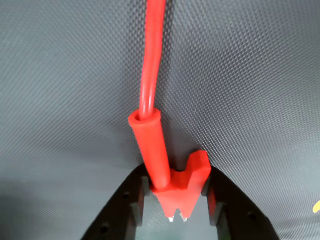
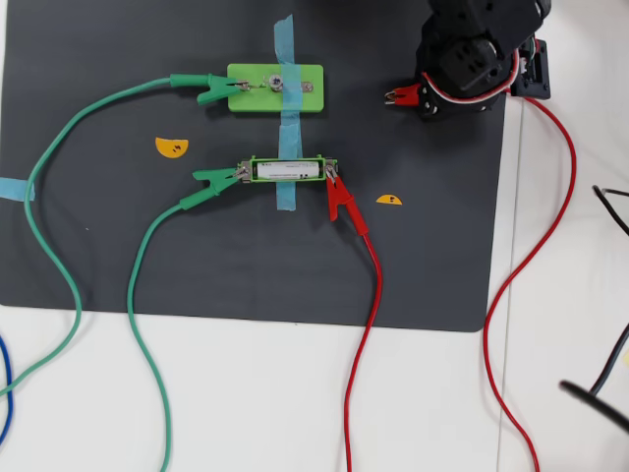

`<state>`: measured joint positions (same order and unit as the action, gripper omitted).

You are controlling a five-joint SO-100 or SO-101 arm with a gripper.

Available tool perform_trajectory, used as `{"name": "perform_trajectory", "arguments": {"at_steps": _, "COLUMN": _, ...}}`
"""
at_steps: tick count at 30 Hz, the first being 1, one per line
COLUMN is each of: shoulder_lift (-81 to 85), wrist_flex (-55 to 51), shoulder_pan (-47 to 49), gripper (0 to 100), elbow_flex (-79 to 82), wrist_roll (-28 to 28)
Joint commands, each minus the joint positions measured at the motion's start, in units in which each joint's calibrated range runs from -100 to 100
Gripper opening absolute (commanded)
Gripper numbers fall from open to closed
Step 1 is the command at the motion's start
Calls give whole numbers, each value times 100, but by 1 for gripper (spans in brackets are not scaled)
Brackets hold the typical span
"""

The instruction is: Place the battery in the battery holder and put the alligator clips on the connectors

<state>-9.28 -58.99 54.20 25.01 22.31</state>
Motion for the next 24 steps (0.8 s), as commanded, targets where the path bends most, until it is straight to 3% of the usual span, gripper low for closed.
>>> {"name": "perform_trajectory", "arguments": {"at_steps": 1, "shoulder_lift": -3, "wrist_flex": -19, "shoulder_pan": -94, "gripper": 1, "elbow_flex": -54, "wrist_roll": -66}}
{"name": "perform_trajectory", "arguments": {"at_steps": 11, "shoulder_lift": 533, "wrist_flex": -311, "shoulder_pan": -276, "gripper": 1, "elbow_flex": 16, "wrist_roll": -92}}
{"name": "perform_trajectory", "arguments": {"at_steps": 17, "shoulder_lift": 1298, "wrist_flex": -638, "shoulder_pan": -670, "gripper": 1, "elbow_flex": 60, "wrist_roll": -405}}
{"name": "perform_trajectory", "arguments": {"at_steps": 24, "shoulder_lift": 1426, "wrist_flex": -560, "shoulder_pan": -1185, "gripper": 1, "elbow_flex": 201, "wrist_roll": -405}}
